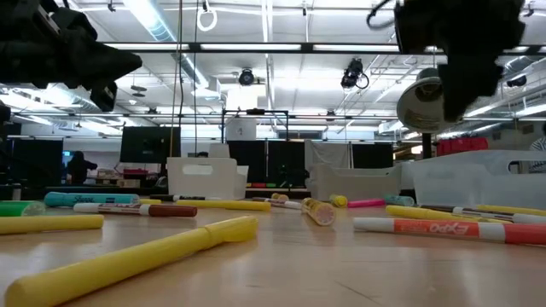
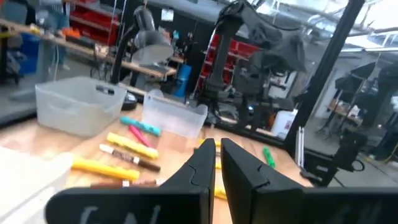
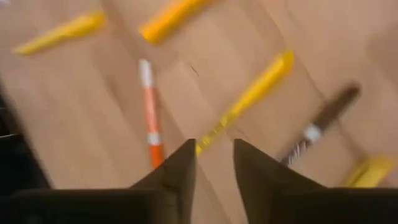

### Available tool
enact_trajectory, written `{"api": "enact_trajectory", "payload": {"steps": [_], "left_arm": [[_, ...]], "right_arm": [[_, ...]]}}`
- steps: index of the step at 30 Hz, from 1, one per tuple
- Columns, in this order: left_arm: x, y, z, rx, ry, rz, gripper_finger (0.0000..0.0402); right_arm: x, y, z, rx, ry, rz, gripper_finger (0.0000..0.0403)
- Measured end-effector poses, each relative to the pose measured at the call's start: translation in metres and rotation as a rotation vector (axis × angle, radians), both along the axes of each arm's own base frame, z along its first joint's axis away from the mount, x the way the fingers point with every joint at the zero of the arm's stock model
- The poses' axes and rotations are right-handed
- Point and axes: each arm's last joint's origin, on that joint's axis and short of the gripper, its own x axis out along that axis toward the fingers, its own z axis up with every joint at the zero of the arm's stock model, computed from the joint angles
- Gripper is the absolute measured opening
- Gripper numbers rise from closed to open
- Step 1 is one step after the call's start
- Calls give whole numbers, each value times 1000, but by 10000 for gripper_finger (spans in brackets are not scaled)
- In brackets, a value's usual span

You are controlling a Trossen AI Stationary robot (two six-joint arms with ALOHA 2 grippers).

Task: Pick & Place Markers
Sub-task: Put the brown marker pen into the white bin

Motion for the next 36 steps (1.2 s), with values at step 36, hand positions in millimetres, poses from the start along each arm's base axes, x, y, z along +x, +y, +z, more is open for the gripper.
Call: {"api": "enact_trajectory", "payload": {"steps": [36], "left_arm": [[0,0,-1,-54,6,-5,30]], "right_arm": [[-16,13,-101,-255,202,-366,61]]}}
